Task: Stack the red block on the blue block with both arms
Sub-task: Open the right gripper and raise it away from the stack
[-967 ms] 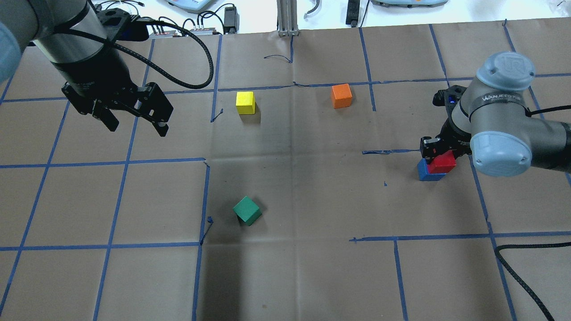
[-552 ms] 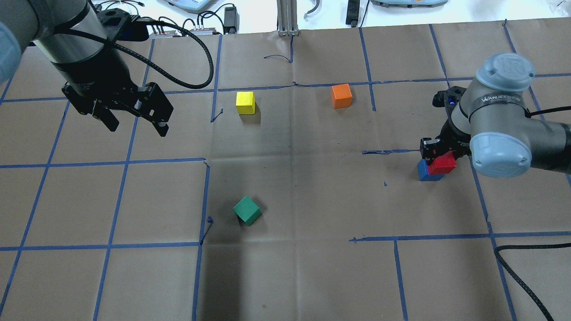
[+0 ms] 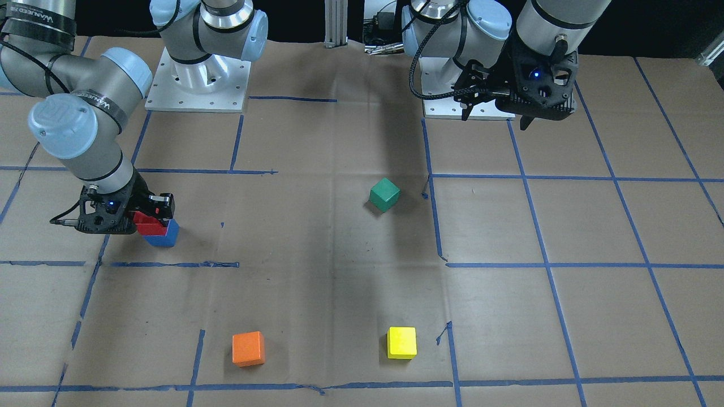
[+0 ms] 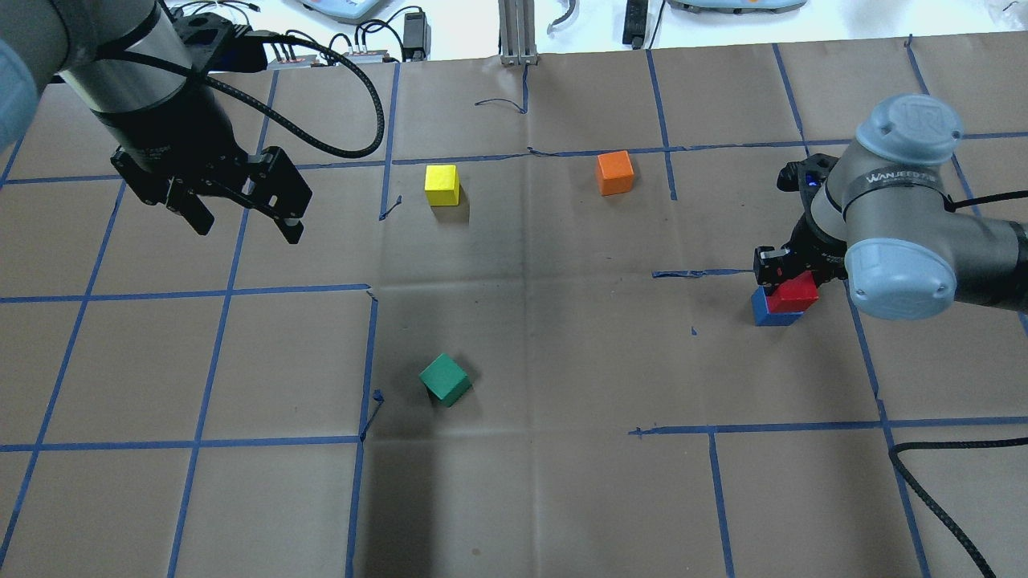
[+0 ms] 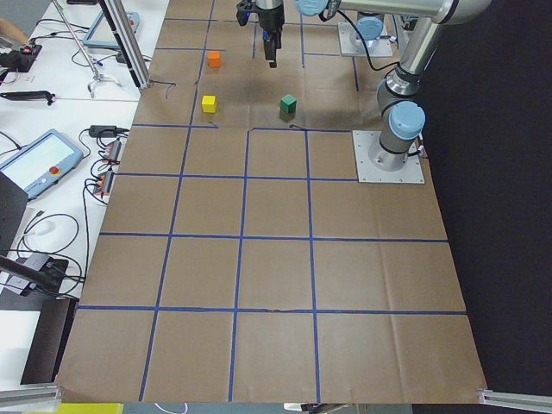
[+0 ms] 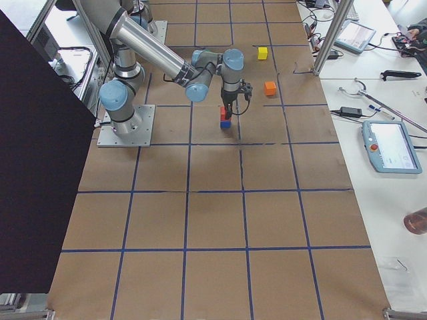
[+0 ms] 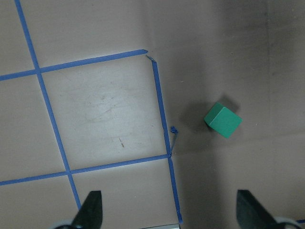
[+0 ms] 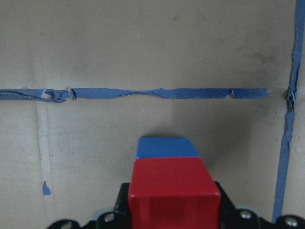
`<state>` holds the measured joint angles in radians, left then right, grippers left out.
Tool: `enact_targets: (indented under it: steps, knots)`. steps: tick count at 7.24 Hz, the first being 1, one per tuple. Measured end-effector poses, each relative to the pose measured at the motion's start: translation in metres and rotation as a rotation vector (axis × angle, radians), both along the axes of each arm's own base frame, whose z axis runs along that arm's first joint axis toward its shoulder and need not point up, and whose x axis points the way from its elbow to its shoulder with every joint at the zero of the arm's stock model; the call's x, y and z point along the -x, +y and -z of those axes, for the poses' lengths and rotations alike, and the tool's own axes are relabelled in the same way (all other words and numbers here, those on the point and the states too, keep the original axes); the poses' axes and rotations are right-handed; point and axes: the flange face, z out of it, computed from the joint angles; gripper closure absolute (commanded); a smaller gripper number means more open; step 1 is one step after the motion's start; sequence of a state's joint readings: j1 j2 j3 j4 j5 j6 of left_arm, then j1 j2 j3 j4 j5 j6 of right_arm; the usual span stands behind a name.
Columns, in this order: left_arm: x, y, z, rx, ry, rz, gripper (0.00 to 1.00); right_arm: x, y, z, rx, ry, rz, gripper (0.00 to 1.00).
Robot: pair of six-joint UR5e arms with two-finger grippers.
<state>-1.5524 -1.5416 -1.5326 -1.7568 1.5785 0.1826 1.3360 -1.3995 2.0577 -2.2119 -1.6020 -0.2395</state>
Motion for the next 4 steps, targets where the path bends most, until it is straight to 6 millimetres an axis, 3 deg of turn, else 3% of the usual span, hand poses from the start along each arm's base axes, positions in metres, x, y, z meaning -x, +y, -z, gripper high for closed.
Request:
enact_targets:
  steps: [2, 3, 4]
  knots:
    - [0.0, -0.0001, -0.0001, 0.001, 0.0, 0.0, 0.0, 0.0005, -0.0002, 0.0008, -0.002, 0.004, 0.0, 0.11]
    - [0.0, -0.0002, -0.0002, 0.001, 0.0, 0.0, 0.0, 0.0008, -0.0004, 0.0004, -0.001, 0.007, 0.0, 0.0]
    - [0.0, -0.0002, -0.0002, 0.002, 0.0, 0.0, 0.0, 0.0009, -0.0005, -0.0006, 0.001, 0.009, 0.0, 0.0]
